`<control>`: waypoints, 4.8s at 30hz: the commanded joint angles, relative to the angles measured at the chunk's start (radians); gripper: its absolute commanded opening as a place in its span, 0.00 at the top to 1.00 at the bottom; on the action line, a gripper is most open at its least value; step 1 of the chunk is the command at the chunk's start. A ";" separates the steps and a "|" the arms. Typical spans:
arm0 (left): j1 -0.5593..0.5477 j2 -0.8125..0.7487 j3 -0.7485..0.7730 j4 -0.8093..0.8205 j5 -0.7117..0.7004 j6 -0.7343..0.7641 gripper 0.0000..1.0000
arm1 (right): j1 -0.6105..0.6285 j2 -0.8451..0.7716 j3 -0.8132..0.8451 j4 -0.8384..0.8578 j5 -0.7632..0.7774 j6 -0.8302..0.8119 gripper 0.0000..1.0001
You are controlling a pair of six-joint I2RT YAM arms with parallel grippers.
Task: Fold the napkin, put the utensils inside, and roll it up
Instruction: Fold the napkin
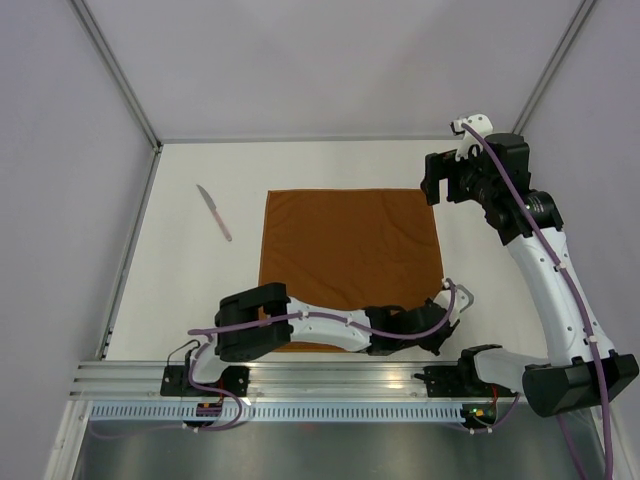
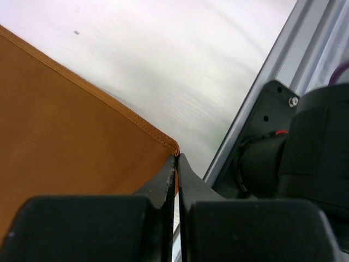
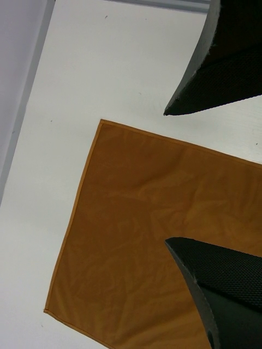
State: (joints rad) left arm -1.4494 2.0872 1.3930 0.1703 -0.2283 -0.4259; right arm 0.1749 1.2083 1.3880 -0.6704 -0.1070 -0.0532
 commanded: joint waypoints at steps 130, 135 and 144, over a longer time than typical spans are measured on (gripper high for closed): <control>1.279 -0.059 0.202 -0.468 0.360 0.087 0.98 | 0.003 0.097 -0.250 0.134 -0.188 -0.048 0.04; 1.282 -0.053 0.202 -0.469 0.356 0.090 0.98 | 0.003 0.100 -0.251 0.132 -0.188 -0.050 0.04; 1.287 -0.041 0.209 -0.468 0.362 0.090 0.98 | 0.003 0.103 -0.253 0.134 -0.189 -0.051 0.04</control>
State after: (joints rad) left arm -0.1711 2.0346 1.5589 -0.2981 0.1146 -0.3748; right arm 0.1749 1.3083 1.1389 -0.5583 -0.2955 -0.1017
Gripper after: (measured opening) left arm 0.027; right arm 0.958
